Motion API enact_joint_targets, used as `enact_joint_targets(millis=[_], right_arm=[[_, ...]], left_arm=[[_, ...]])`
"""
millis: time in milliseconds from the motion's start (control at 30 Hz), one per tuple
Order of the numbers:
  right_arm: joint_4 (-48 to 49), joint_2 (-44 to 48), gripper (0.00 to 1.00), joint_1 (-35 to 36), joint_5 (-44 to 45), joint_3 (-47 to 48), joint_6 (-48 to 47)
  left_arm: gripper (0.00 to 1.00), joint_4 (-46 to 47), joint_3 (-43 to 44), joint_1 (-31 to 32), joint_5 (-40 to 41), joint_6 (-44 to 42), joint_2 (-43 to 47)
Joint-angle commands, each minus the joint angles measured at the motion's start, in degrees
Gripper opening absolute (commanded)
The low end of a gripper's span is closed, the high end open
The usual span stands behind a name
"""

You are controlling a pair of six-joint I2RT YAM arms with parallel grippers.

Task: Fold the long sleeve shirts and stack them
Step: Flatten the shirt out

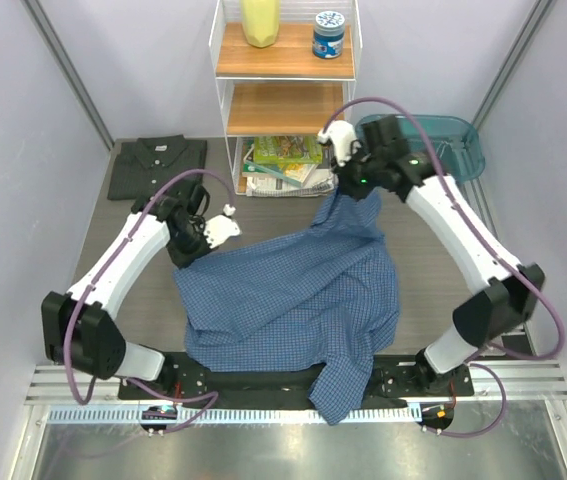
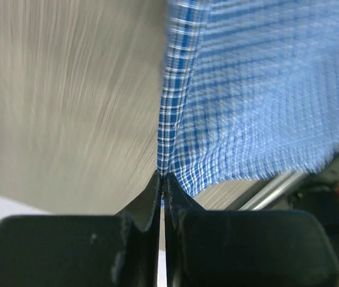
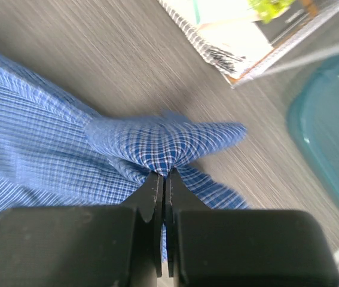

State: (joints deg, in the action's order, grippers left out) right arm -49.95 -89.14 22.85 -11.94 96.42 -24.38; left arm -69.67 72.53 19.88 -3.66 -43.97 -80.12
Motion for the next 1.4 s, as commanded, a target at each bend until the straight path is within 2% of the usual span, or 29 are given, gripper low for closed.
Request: enact_joint_targets(millis=[0, 67, 300, 467, 567, 600, 667, 700, 733, 833, 867, 933, 1033, 1200, 1367], right_arm=[[10.82, -4.63, 0.01, 4.12, 10.70, 0.25, 4.51], [12.68, -6.99, 0.01, 4.31, 13.86, 2.09, 5.48], [14.53, -11.04, 0.01, 5.71, 12.91, 4.92, 5.75], [16.11, -15.00, 0.01, 12.12, 9.84, 3.95, 6.98], [16.47, -19.65, 0.03, 16.33, 10.62, 6.84, 7.33], [13.77, -20.80, 0.08, 16.70, 9.06, 8.42, 7.24], [9.11, -22.30, 0.33, 16.00, 5.28, 12.47, 6.11], [5.78, -21.34, 0.45, 15.21, 0.65, 12.30, 5.49], [4.79, -17.85, 0.67, 14.16, -2.70, 9.51, 4.35], [4.78, -10.81, 0.86, 6.18, -14.22, 1.87, 4.08], [4.60, -7.48, 0.88, 3.28, -16.51, 0.53, 4.25], [3.46, -5.52, 0.87, -4.28, -21.34, -2.45, 3.55], [2.15, -5.42, 0.77, -9.65, -19.09, -5.79, -0.46], [3.28, -10.50, 0.65, -12.30, -18.73, -9.50, -8.12], [2.59, -16.49, 0.64, -11.87, -21.80, -5.82, -16.74]], left_arm=[[0.00, 13.75, -2.74, -6.95, 7.96, 6.61, -2.66], [0.00, 17.97, -2.40, -8.88, 7.88, 6.70, -4.25], [0.00, 26.60, 1.64, -9.68, 9.99, 9.41, -13.91], [0.00, 28.45, 6.20, -12.05, 8.50, 15.57, -21.29], [0.00, 28.62, 7.71, -13.37, 7.80, 18.39, -23.41], [0.00, 28.80, 7.89, -13.64, 7.62, 18.56, -23.77], [0.00, 29.15, 7.71, -14.25, 7.70, 18.74, -24.03], [0.00, 29.15, 7.54, -14.60, 7.44, 18.65, -24.47], [0.00, 29.06, 7.62, -15.04, 7.27, 18.74, -24.65], [0.00, 28.80, 7.89, -15.75, 6.30, 18.65, -25.09], [0.00, 28.71, 7.89, -15.75, 6.04, 18.22, -25.18], [0.00, 28.71, 8.06, -15.84, 5.24, 18.04, -25.18], [0.00, 28.27, 7.98, -15.75, 3.84, 17.42, -25.26], [0.00, 27.57, 8.06, -15.75, 1.82, 16.28, -26.40], [0.00, 26.08, 8.24, -15.84, 1.11, 15.67, -26.85]])
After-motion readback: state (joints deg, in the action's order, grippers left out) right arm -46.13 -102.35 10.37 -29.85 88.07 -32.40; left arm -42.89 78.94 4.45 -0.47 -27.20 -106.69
